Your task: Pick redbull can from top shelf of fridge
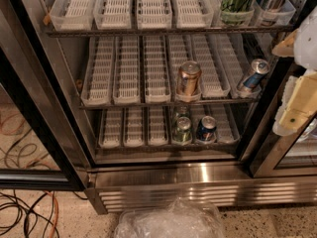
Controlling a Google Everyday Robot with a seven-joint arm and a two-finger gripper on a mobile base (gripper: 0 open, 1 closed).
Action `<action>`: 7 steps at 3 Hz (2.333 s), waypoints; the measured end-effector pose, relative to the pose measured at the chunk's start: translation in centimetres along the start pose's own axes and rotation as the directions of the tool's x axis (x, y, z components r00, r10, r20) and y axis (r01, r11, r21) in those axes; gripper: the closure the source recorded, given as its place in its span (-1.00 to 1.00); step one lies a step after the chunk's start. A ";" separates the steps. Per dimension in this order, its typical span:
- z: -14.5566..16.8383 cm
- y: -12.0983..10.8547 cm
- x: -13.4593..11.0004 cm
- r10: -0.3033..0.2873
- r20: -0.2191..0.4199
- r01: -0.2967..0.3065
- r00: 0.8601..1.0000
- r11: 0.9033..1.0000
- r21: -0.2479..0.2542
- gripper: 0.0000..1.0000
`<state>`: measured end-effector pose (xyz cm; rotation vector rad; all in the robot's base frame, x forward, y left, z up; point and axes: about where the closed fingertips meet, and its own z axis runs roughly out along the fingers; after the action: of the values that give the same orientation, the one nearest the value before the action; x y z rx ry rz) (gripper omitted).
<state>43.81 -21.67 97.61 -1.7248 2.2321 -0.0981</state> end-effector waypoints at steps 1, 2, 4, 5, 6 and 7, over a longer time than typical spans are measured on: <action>0.0 0.0 0.0 0.000 0.000 0.000 1.000 1.000 0.000 -1.00; 0.4 -0.1 -0.2 0.030 0.043 -0.030 0.999 0.999 0.016 -1.00; 2.7 0.2 -1.5 0.146 0.228 -0.165 0.963 0.984 0.068 -1.00; 4.3 -0.1 -2.6 0.143 0.303 -0.175 0.942 0.981 0.081 -1.00; 5.6 0.0 -4.5 0.168 0.414 -0.221 0.894 0.972 0.083 -1.00; 5.6 0.0 -4.5 0.168 0.414 -0.221 0.894 0.972 0.083 -1.00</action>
Offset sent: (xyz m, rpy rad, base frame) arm 0.0064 0.0047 -0.0127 0.1160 -0.0417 -0.0557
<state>46.39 -16.62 93.19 -1.3022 2.0224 0.1483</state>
